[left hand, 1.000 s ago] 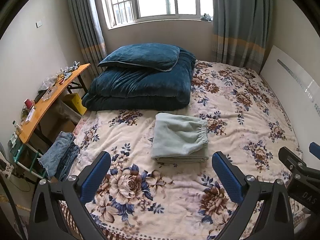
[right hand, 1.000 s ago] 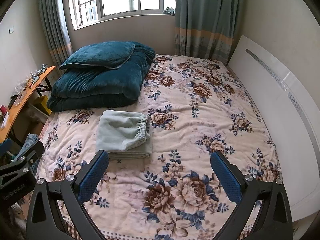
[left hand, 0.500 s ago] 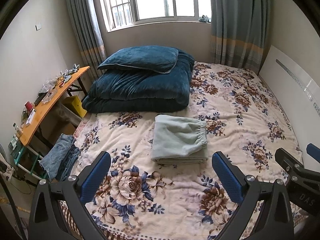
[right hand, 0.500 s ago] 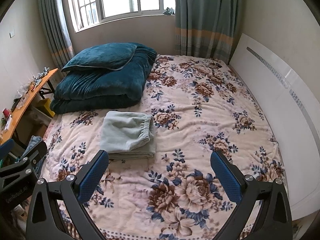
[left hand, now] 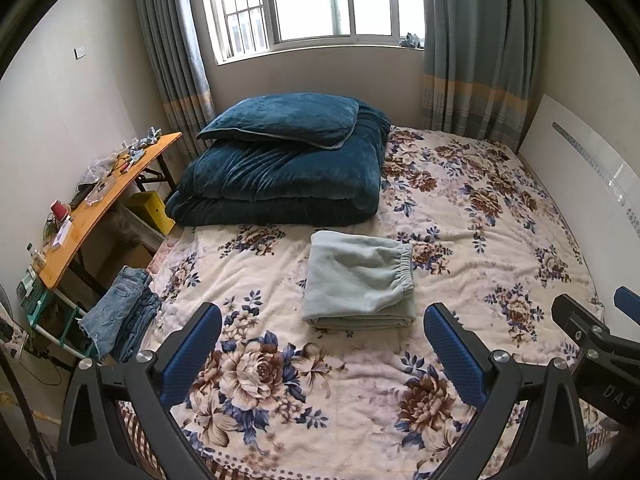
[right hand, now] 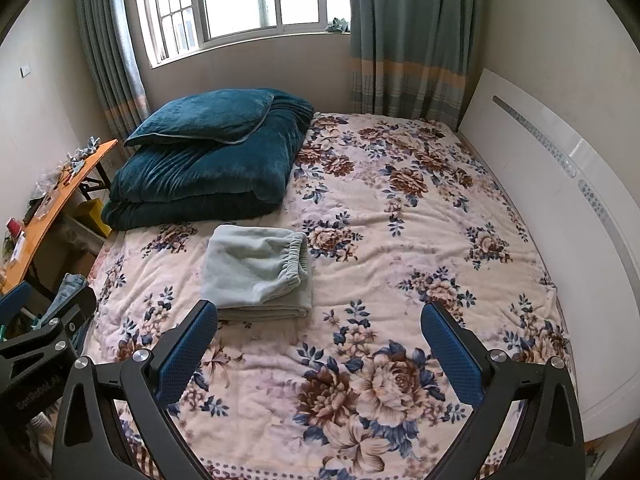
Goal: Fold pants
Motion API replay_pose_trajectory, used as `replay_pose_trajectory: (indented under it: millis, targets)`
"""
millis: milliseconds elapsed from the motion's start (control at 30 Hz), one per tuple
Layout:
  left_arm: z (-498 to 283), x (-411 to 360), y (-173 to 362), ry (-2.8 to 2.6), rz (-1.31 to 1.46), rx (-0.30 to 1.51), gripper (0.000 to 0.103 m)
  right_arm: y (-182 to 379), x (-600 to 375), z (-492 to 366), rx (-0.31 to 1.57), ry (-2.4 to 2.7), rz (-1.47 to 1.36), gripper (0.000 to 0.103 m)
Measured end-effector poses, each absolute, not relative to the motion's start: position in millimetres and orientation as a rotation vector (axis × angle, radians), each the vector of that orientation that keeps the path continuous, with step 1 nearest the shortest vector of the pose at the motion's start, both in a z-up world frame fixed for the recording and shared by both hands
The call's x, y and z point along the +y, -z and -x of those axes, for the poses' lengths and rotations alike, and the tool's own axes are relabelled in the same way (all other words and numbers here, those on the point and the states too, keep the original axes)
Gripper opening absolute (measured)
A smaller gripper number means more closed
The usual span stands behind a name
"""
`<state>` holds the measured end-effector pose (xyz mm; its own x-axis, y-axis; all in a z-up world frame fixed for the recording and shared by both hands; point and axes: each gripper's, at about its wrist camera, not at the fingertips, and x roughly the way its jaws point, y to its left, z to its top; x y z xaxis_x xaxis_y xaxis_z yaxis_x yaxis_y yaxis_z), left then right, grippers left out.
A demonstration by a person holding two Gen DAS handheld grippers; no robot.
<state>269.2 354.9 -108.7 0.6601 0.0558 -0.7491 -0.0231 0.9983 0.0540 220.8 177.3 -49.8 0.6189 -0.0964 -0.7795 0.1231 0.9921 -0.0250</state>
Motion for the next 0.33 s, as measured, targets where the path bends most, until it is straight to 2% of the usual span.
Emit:
replay_pose_trajectory:
  millis: [333]
  targets:
    - [-265.7,355.7,104.7,-0.044,-0.036,0.839,0.103,45.3,177.8,-222.2,0.898,0.131,-0.039,0.103]
